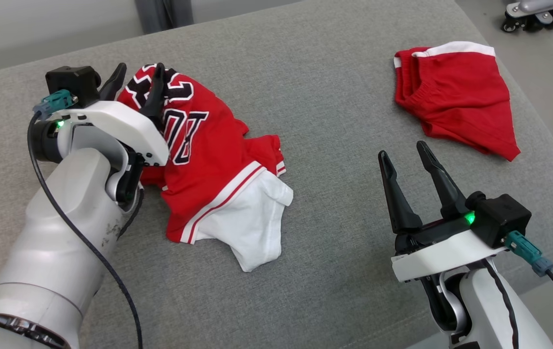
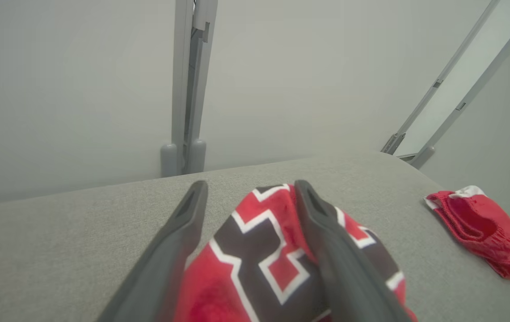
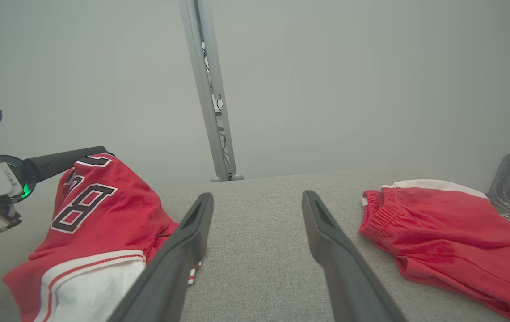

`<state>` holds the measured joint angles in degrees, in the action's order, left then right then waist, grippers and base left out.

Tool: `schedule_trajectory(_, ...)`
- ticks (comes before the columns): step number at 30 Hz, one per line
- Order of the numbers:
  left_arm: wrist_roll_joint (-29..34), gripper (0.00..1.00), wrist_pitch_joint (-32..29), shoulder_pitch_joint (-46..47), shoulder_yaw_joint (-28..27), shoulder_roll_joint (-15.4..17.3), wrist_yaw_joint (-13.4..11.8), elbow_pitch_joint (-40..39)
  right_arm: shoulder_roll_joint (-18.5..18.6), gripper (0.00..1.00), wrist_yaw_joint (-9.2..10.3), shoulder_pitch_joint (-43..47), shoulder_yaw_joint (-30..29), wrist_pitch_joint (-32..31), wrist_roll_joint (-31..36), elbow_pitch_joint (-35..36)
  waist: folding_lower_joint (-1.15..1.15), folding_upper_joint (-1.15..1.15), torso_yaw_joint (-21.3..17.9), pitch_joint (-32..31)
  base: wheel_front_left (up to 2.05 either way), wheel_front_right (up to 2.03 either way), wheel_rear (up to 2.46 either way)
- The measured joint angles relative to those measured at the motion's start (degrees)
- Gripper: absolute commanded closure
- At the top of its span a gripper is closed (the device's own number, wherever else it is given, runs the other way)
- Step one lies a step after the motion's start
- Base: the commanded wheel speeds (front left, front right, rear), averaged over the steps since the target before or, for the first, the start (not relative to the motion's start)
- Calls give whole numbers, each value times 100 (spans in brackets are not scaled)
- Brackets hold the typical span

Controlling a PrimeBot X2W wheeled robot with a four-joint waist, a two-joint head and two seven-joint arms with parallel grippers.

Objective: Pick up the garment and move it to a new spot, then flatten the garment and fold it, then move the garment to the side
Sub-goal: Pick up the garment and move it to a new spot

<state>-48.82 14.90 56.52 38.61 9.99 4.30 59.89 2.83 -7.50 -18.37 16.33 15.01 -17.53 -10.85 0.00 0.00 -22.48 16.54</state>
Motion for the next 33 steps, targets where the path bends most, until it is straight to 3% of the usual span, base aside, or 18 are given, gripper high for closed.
schedule_trajectory(6,234,0,4,-2,-455,-57,44,-377,-3,0,0,14,-55,-1,63,-74,0,0,156,-121,0,0,0)
schedule_trajectory(13,991,0,9,-558,-1378,-141,14,-1552,-4,0,0,68,-186,-1,230,-123,0,0,449,-457,0,0,0)
schedule_trajectory(23,2246,0,9,-2775,-2716,-398,-83,-3512,127,0,0,453,-422,-1,421,-133,0,0,993,-1037,0,0,0)
schedule_trajectory(33,2916,0,9,-4936,-3564,-683,102,-4636,187,0,0,852,-430,-1,358,-203,0,0,1407,-1396,0,0,0)
